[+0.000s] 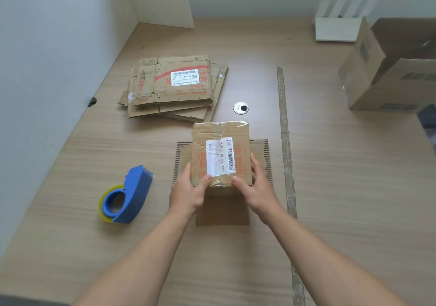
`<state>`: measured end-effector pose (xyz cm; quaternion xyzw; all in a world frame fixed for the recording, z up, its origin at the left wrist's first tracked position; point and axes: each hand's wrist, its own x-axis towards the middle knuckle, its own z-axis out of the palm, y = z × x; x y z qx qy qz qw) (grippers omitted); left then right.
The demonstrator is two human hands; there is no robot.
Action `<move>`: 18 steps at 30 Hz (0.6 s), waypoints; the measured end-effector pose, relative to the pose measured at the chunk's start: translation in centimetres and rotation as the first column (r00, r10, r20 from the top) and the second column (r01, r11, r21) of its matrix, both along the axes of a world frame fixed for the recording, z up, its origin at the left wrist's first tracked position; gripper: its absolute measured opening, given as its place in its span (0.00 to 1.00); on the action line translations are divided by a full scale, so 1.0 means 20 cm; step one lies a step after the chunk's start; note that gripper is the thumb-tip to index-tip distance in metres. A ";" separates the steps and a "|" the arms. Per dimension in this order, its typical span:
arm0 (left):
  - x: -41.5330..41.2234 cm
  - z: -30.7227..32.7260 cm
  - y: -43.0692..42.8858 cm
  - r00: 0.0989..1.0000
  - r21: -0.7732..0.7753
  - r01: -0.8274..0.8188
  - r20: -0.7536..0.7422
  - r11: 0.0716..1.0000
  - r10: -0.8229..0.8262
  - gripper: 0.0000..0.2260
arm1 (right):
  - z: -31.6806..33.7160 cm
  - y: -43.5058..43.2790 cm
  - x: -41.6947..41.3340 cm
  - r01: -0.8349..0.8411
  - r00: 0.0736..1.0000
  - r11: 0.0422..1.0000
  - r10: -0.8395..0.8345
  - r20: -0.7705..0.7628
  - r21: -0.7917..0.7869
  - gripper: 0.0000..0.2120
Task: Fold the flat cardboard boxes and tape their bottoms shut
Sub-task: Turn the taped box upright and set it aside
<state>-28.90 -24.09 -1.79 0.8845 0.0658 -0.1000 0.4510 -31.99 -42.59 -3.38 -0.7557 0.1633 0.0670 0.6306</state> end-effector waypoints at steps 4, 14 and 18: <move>0.03 0.01 0.09 0.999 -0.026 0.010 -0.049 1.000 -0.012 0.18 | 0.01 -0.02 -0.01 0.006 0.999 0.993 -0.002 -0.038 0.114 0.36; 0.01 0.02 -0.03 0.996 0.086 -0.006 -0.086 0.996 0.013 0.27 | 0.04 -0.02 -0.01 0.003 0.999 0.995 0.001 -0.040 0.102 0.37; 0.02 0.01 -0.02 1.000 0.090 -0.018 -0.014 0.996 0.019 0.19 | 0.05 -0.01 -0.01 -0.002 1.000 0.997 0.003 -0.016 0.079 0.34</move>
